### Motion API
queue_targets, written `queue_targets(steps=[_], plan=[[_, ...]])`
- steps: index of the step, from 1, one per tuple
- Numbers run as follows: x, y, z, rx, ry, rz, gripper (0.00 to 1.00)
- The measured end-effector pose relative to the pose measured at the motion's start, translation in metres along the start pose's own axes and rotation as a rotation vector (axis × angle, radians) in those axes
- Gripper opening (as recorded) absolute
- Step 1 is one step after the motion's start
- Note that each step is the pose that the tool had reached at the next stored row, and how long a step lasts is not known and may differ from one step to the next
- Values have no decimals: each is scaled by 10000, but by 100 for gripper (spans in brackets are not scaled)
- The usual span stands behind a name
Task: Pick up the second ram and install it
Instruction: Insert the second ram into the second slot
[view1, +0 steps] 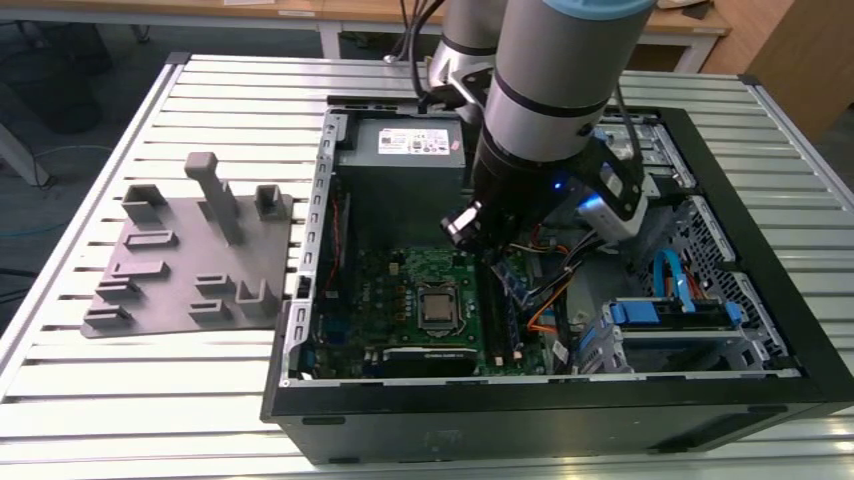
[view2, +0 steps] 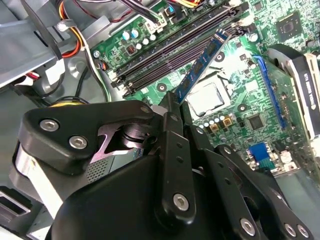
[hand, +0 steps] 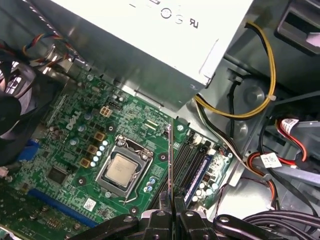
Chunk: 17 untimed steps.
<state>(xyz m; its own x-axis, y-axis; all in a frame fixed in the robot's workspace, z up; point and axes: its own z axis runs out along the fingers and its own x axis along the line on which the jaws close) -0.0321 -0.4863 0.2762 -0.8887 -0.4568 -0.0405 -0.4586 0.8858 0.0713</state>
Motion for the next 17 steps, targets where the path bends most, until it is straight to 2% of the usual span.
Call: queue_targets(steps=[10, 17], plan=[[0, 0, 3, 32, -55, 770, 11], [0, -1, 8, 61, -108, 1505, 11]])
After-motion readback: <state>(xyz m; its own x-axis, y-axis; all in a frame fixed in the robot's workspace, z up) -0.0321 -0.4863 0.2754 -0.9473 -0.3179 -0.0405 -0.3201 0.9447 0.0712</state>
